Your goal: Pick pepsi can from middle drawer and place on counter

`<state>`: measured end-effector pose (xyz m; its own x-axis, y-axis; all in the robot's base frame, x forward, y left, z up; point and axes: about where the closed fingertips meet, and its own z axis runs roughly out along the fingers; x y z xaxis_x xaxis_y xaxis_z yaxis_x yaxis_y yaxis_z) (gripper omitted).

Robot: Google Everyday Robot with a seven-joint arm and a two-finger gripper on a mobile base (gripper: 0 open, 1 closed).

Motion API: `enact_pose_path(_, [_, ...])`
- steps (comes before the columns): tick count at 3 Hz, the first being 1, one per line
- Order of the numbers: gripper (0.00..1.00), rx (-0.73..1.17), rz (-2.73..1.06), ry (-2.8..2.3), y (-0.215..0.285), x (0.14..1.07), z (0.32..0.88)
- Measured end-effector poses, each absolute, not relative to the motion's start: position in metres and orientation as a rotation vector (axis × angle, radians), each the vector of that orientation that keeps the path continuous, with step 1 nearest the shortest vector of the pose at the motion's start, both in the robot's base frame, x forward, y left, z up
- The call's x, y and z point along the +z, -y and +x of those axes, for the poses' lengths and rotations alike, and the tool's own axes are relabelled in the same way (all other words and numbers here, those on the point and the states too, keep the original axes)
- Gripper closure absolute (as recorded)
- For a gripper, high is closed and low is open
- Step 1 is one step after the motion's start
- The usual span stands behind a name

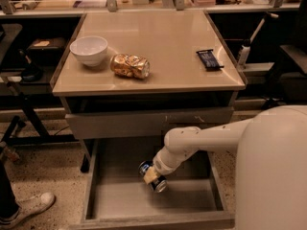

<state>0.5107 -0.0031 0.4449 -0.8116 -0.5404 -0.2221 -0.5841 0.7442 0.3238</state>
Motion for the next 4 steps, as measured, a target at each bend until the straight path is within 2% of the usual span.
enact_pose_path(1, [1.0, 0.486, -0.882, -2.797, 0.024, 0.506, 0.519])
enact_pose_path(3, [1.0, 0.478, -0.871, -2.795, 0.033, 0.52, 0.512])
enact_pose_path(4, [1.0, 0.422, -0.804, -2.804, 0.056, 0.553, 0.496])
